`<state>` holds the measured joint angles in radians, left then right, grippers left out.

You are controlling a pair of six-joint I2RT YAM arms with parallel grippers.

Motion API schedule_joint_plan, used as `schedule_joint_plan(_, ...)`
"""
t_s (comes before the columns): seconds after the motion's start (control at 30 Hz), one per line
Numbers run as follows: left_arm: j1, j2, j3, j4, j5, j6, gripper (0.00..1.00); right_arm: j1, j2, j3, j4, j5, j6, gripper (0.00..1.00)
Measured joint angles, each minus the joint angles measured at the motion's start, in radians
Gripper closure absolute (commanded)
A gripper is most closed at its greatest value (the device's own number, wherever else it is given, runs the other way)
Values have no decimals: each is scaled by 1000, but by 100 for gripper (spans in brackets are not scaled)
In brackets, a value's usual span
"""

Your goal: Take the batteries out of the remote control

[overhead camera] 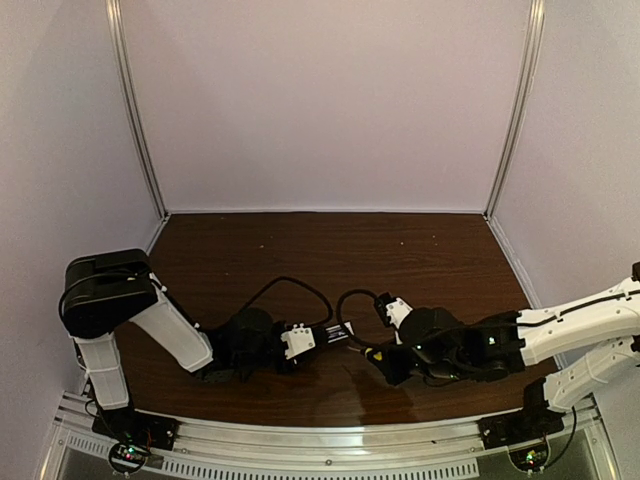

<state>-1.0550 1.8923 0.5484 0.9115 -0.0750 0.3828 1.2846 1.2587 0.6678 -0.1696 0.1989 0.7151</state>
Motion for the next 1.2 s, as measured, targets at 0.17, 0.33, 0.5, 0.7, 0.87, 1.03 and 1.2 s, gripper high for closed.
schedule_joint_plan(0.17, 0, 0, 0, 0, 0, 0, 100, 0, 31, 0, 32, 27, 5, 100)
schedule_joint_plan(0.33, 0, 0, 0, 0, 0, 0, 100, 0, 60, 3, 53, 82, 7, 100)
schedule_joint_plan(0.5, 0, 0, 0, 0, 0, 0, 100, 0, 103, 37, 57, 117, 5, 100)
schedule_joint_plan(0.7, 0, 0, 0, 0, 0, 0, 100, 0, 138, 50, 63, 142, -5, 100)
schedule_joint_plan(0.87, 0, 0, 0, 0, 0, 0, 100, 0, 151, 52, 62, 168, -12, 100)
schedule_joint_plan(1.03, 0, 0, 0, 0, 0, 0, 100, 0, 171, 67, 66, 191, -14, 100)
schedule_joint_plan(1.2, 0, 0, 0, 0, 1, 0, 100, 0, 192, 72, 67, 202, -28, 100)
